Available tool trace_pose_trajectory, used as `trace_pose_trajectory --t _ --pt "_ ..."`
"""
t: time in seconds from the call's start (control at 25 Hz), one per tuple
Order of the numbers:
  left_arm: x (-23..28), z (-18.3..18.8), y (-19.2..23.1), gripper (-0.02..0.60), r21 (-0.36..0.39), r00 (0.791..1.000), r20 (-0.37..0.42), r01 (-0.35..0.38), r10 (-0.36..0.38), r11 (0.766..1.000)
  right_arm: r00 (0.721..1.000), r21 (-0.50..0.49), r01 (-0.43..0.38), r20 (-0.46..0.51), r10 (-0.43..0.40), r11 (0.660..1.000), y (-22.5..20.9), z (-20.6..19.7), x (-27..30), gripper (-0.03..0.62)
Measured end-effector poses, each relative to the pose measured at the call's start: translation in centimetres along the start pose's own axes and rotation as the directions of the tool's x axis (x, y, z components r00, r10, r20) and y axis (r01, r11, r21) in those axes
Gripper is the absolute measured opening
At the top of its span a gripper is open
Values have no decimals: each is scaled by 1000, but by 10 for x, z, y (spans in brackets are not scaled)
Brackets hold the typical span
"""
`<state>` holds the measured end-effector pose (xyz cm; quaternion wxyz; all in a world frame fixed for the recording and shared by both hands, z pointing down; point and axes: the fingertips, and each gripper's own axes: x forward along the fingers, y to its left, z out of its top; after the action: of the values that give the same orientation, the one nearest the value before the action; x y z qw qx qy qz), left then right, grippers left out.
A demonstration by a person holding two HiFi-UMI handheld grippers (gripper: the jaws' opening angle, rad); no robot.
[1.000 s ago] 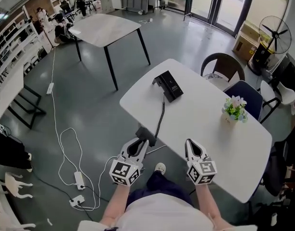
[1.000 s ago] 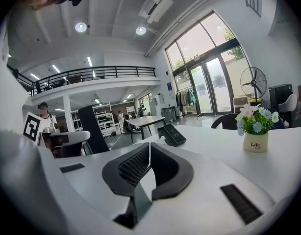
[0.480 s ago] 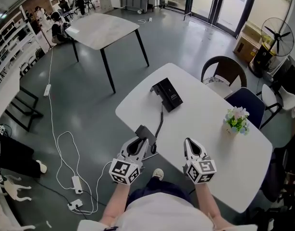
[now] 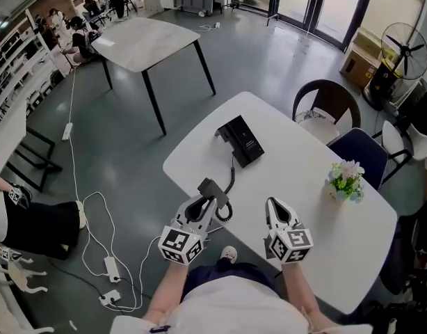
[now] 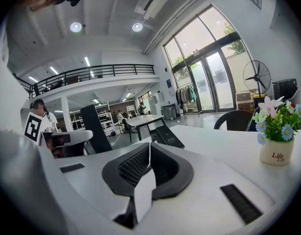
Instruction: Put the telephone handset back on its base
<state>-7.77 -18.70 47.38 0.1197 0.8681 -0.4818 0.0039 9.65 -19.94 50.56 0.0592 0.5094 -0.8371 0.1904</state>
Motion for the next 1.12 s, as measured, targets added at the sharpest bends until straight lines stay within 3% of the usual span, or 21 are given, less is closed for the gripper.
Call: trace_pose_trajectory --t 0.52,1.12 --pt "9 -7 -12 77 -5 998 -13 56 -56 998 1000 35 27 -14 -26 999 -5 -17 -11 32" --pt "48 -15 -1 77 -62 992 -33 120 -122 991 996 71 89 -17 -88 993 -18 -25 -2 32"
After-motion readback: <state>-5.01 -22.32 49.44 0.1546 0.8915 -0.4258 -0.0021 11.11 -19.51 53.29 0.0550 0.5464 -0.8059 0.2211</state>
